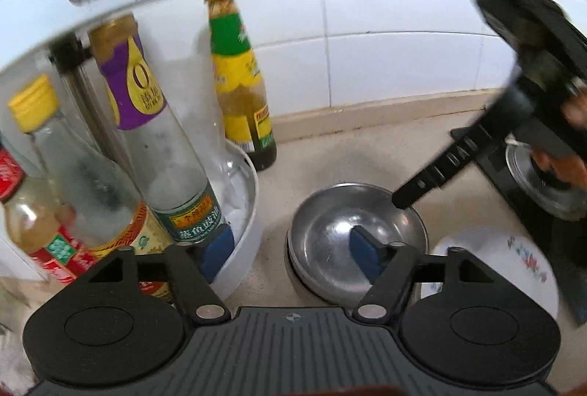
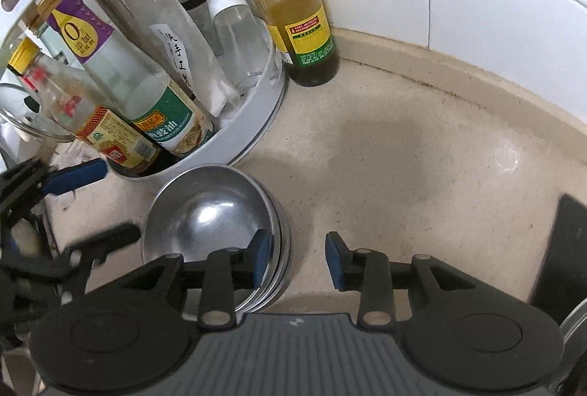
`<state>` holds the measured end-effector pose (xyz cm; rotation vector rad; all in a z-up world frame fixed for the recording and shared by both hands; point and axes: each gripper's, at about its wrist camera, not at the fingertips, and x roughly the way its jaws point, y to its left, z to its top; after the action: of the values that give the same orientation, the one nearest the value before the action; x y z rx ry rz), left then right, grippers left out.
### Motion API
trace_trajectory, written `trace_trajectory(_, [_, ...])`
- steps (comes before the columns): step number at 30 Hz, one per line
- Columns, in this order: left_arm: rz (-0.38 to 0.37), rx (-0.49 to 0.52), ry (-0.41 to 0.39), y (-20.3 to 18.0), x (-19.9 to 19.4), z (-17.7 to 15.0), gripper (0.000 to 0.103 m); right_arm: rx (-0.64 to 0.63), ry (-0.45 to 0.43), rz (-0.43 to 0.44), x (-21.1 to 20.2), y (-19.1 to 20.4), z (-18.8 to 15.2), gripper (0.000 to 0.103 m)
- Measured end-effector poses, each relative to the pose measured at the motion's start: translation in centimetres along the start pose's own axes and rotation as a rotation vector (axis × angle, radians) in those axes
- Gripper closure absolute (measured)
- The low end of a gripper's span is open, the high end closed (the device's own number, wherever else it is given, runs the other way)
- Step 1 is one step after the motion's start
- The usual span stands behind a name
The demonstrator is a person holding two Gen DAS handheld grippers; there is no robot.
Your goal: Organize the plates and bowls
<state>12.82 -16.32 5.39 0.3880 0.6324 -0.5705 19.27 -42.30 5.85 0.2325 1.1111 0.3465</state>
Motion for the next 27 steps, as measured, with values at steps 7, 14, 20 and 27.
trace_trajectory(7, [-0.051, 0.025, -0.040, -1.6, -0.5, -4.6, 0.018, 0.000, -0.006, 0.030, 0.4, 1.0, -0.5, 0.063])
trace_trajectory(14, [-0.092, 0.003, -0.108, -1.9, 1.8, -7.9, 0.014, -0.053, -0.021, 0.021, 0.7, 1.9, -0.3, 0.045])
trace_trajectory(20, [-0.139, -0.057, -0.090, -0.7, 5.1, -9.4, 0.008, -0.053, -0.019, 0.048, 1.8, 1.4, 0.4, 0.042])
trace_trajectory(27, [-0.229, -0.025, -0.099, -0.4, 7.2, -9.7, 0.002, -0.074, 0.026, 0.091, 4.4, 1.0, 0.9, 0.041])
